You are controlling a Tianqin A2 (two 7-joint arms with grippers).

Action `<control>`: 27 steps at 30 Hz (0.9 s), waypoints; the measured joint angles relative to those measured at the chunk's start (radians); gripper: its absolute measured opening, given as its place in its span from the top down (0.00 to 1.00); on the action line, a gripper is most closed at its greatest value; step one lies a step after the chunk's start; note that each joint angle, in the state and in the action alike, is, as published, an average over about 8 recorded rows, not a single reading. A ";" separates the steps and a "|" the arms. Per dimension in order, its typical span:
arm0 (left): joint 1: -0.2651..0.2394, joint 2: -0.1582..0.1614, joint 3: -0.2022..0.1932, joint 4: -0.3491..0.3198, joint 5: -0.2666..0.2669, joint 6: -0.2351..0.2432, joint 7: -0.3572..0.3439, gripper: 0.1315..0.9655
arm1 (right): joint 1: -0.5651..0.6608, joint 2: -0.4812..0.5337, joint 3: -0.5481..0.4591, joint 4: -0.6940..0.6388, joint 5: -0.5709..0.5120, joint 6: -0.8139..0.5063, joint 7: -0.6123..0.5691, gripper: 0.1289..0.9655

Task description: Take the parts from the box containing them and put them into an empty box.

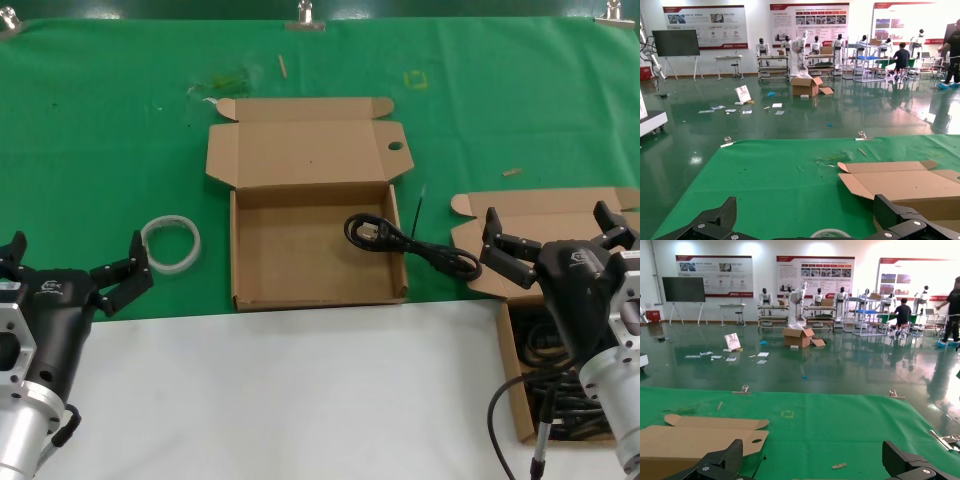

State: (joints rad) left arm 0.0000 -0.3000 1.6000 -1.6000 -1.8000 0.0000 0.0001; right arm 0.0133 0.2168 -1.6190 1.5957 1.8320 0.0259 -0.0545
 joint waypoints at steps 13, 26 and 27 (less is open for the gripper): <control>0.000 0.000 0.000 0.000 0.000 0.000 0.000 0.00 | 0.000 0.000 0.000 0.000 0.000 0.000 0.000 0.00; 0.000 0.000 0.000 0.000 0.000 0.000 0.000 0.00 | 0.000 0.000 0.000 0.000 0.000 0.000 0.000 0.00; 0.000 0.000 0.000 0.000 0.000 0.000 0.000 0.00 | 0.000 0.000 0.000 0.000 0.000 0.000 0.000 0.00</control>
State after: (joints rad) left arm 0.0000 -0.3000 1.6000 -1.6000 -1.8000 0.0000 0.0000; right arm 0.0133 0.2168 -1.6190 1.5957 1.8320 0.0259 -0.0545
